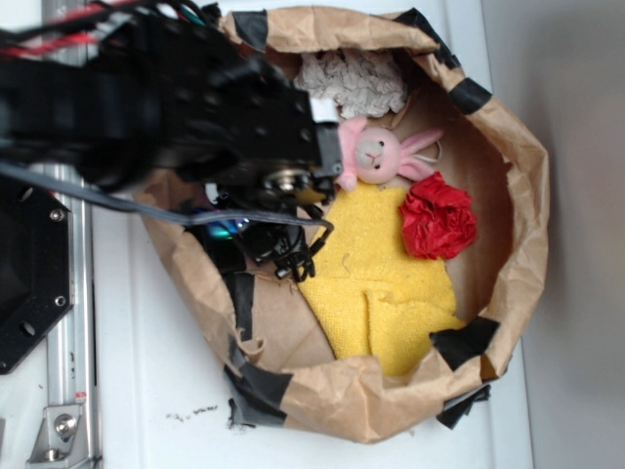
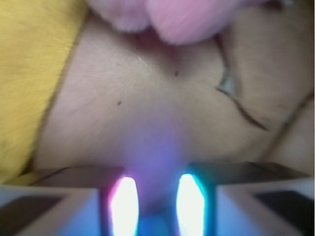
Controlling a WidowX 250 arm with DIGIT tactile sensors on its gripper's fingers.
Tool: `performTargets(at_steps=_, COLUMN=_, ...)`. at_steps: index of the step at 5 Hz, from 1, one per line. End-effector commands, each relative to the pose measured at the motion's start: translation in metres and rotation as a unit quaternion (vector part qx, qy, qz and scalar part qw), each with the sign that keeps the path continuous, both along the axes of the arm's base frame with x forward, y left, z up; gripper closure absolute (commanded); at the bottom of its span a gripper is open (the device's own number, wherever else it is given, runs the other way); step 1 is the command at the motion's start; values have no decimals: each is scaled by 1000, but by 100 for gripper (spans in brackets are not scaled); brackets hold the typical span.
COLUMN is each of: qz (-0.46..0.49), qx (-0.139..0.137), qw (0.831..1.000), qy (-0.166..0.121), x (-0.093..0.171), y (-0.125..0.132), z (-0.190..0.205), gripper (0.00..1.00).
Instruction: Grab the black box.
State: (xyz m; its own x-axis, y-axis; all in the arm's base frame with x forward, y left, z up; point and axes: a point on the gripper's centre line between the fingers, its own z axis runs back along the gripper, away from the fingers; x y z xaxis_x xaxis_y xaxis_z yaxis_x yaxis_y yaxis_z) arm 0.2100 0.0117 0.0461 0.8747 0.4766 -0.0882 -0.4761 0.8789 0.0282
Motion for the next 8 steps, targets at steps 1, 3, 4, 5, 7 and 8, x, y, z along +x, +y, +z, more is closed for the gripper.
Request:
performTargets(at_steps=1, qz=-42, qx=18, qw=991, qy=-125, x=-18, y=11, z=77, gripper=0)
performTargets(at_steps=3, qz=-119, qx=-5, qw=985, qy=-121, x=-17, y=7, z=63, gripper=0)
performTargets(at_steps=4, qz=-130, qx=-10, qw=985, qy=-111, x=-12, y=8, z=58, gripper=0)
performTargets(at_steps=5, qz=-142, qx=-27, qw=985, qy=-98, x=-6, y=9, z=44, gripper=0)
performTargets(at_steps=7, qz=-311, qx=-25, qw=946, qy=-86, x=5, y=8, z=12, gripper=0)
performTargets(at_steps=8, qz=-432, qx=45, qw=898, qy=-76, x=1, y=-4, z=25, gripper=0)
